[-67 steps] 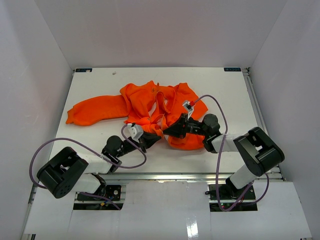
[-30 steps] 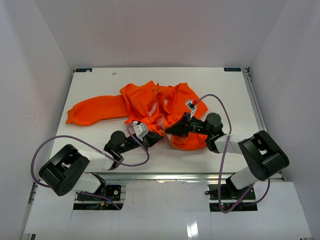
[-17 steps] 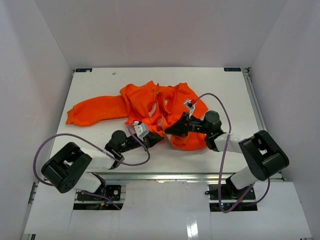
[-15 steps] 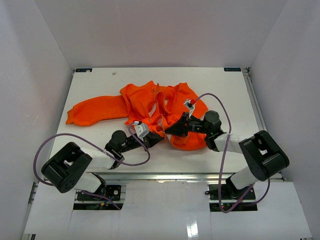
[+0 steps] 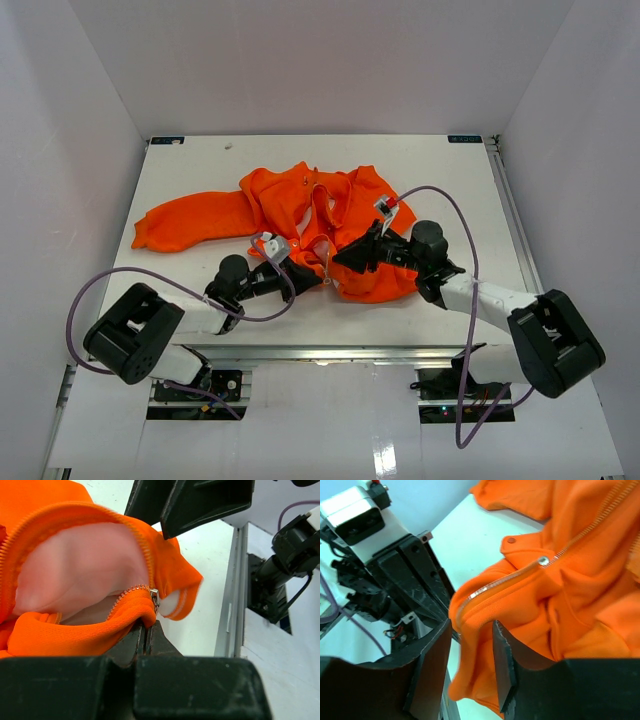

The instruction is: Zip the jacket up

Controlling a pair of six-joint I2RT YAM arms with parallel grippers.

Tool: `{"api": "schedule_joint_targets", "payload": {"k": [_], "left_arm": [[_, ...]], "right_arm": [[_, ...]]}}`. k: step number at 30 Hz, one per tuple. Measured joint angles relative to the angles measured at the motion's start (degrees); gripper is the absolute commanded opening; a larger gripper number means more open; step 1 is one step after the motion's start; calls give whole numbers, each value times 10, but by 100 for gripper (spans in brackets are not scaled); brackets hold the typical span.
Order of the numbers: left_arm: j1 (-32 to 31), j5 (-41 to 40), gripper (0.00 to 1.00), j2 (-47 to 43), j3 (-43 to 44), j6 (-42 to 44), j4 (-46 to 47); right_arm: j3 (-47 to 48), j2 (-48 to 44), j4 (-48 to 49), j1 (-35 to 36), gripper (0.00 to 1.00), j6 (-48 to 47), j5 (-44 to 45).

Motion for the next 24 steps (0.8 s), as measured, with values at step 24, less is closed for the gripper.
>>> {"api": "schedule_joint_targets", "payload": {"k": [24], "left_arm": [[20, 75, 0, 34, 5, -62, 8]], "right_arm": [[28, -148, -315, 262, 44, -195, 398]]}}
